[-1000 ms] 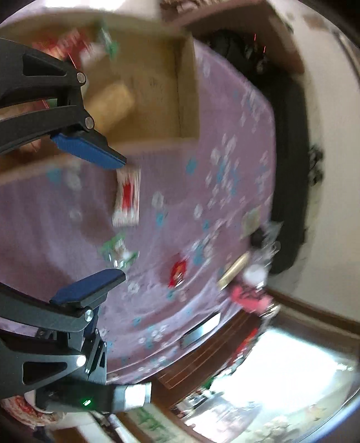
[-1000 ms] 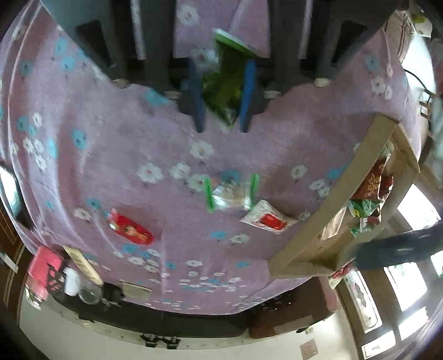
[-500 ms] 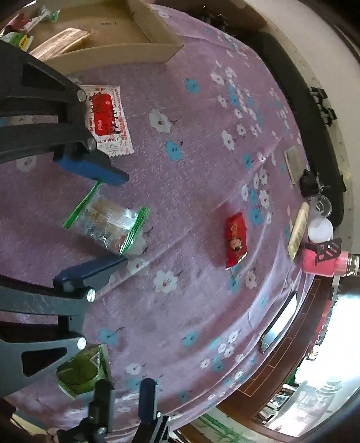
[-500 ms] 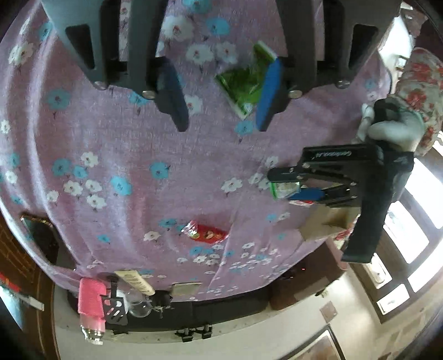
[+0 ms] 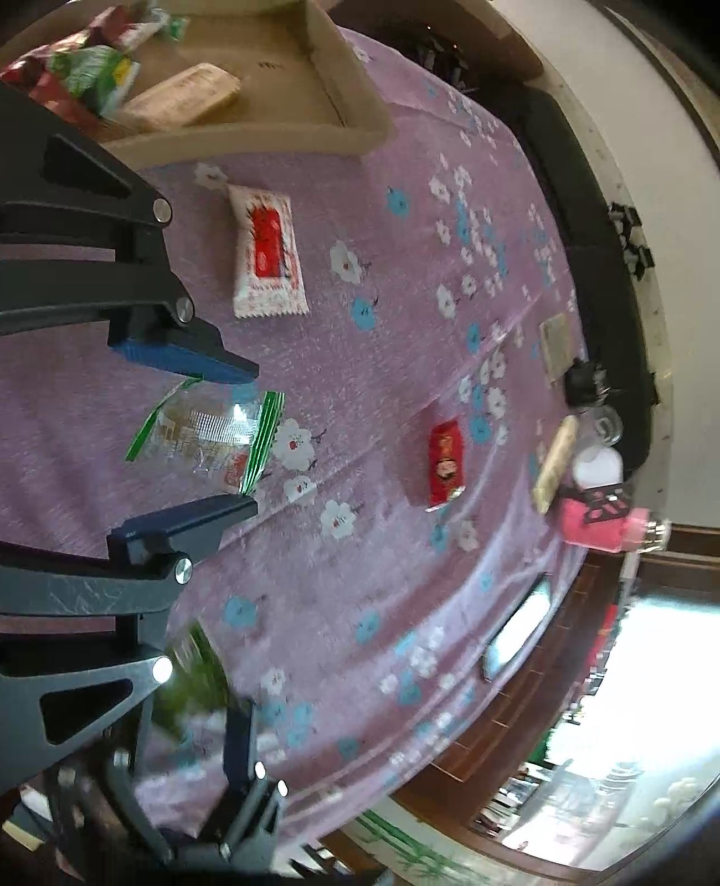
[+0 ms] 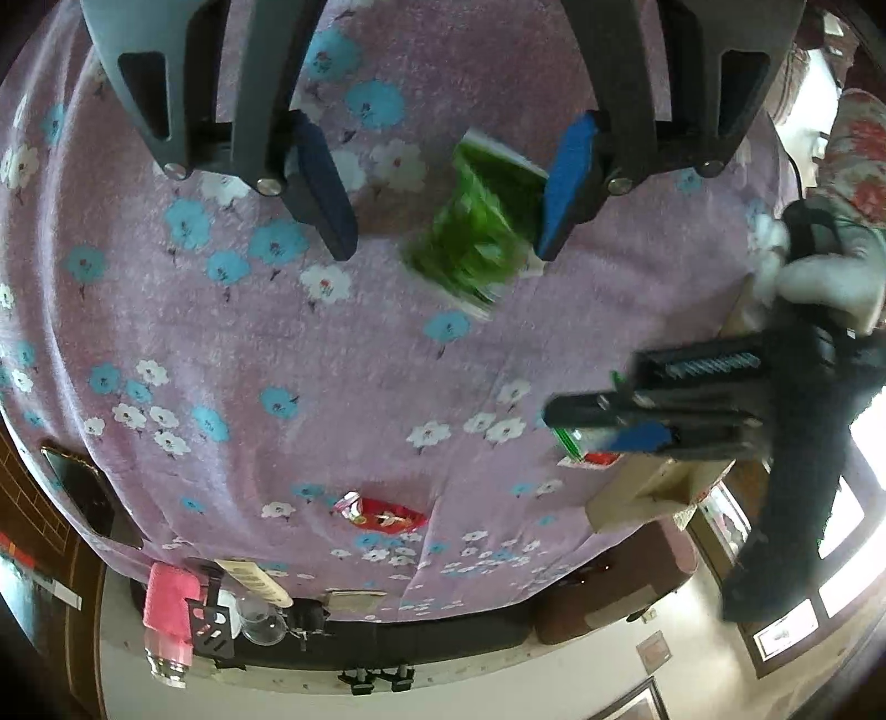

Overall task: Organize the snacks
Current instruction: 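Grasp the green pea bag with the right tool while the left tool grasps the clear zip bag, then carry both bags over the box and open both tools to drop them, then grasp the white-red sauce packet with the right tool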

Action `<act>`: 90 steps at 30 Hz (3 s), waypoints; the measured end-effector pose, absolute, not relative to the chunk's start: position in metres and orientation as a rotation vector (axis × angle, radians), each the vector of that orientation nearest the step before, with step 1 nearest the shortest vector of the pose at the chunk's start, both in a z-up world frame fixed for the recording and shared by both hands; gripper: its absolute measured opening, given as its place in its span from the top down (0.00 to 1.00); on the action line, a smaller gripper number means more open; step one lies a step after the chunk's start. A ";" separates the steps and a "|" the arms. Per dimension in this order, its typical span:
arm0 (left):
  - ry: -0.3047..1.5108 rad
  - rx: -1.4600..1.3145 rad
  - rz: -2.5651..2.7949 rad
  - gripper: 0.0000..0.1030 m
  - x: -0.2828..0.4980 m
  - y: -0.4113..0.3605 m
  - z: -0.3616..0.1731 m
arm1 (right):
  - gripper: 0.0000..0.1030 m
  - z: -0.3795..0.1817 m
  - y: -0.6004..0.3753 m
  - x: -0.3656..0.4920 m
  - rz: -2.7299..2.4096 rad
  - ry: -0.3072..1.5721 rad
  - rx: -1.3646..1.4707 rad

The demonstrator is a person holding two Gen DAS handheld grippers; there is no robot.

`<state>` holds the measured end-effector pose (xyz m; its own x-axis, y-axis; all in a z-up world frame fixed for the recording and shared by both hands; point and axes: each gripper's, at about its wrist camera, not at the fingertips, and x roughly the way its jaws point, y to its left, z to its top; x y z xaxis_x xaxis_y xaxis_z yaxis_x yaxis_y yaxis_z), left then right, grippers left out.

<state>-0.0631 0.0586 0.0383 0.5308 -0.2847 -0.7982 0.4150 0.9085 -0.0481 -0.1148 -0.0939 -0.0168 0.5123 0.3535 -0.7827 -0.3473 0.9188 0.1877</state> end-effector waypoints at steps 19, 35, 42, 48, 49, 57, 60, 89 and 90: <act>0.733 -0.105 -0.201 0.58 -0.148 0.199 0.093 | 0.68 0.014 -0.070 -0.109 0.438 0.891 0.096; 0.772 -0.170 0.128 0.49 -0.151 0.300 0.053 | 0.68 0.047 0.126 -0.084 0.734 0.872 -0.060; 0.746 -0.085 0.226 0.27 -0.155 0.303 0.053 | 0.67 0.031 0.184 -0.050 0.706 0.900 -0.125; 0.733 -0.031 0.256 0.18 -0.157 0.298 0.056 | 0.59 0.032 0.204 -0.044 0.690 0.865 -0.183; 0.730 -0.027 0.257 0.17 -0.157 0.296 0.057 | 0.57 0.034 0.203 -0.044 0.690 0.856 -0.180; 0.710 -0.005 0.238 0.15 -0.160 0.282 0.066 | 0.52 0.056 0.155 -0.034 0.643 0.811 -0.106; 0.694 -0.047 0.223 0.15 -0.165 0.286 0.072 | 0.50 0.057 0.112 -0.023 0.574 0.805 -0.075; 0.679 0.143 0.059 0.13 -0.126 0.156 0.099 | 0.73 -0.012 0.036 0.011 0.445 0.944 -0.105; 0.681 0.147 0.053 0.13 -0.124 0.152 0.099 | 0.73 -0.012 0.033 0.010 0.441 0.946 -0.099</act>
